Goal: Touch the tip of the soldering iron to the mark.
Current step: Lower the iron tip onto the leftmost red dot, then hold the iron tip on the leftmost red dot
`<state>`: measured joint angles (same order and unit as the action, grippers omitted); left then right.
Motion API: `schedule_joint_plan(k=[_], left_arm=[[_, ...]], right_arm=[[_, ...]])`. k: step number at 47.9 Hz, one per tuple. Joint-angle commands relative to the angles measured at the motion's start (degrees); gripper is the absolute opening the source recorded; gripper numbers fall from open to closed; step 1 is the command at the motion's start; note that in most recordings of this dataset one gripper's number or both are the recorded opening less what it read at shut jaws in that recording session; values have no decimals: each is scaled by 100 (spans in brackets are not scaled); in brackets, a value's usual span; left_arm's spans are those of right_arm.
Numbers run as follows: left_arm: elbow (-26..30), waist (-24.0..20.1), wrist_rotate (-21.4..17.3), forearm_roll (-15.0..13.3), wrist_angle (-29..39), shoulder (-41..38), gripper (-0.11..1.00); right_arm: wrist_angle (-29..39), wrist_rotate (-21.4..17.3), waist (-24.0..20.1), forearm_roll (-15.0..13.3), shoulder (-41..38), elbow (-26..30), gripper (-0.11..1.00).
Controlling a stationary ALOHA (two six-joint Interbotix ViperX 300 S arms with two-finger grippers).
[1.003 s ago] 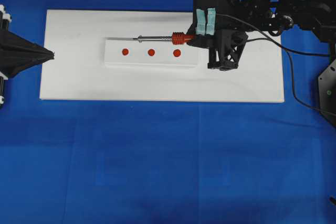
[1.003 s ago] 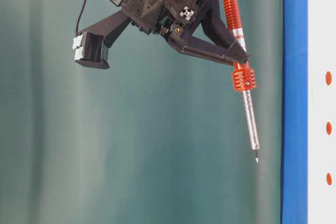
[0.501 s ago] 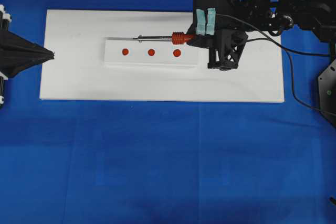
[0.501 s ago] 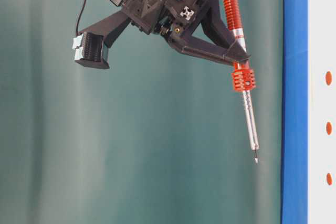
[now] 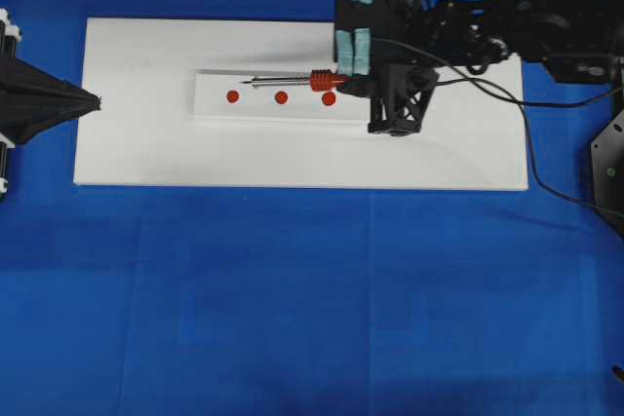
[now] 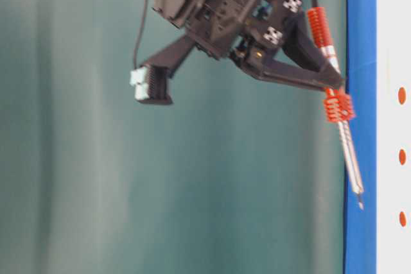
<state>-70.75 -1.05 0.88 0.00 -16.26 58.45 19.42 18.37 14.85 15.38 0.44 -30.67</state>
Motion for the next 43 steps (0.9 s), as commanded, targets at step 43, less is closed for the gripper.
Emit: schedule_joint_plan(k=[43], left_arm=[[53, -9, 0, 9, -26, -26, 0]], right_arm=[[-167, 0, -79, -9, -554, 299, 6]])
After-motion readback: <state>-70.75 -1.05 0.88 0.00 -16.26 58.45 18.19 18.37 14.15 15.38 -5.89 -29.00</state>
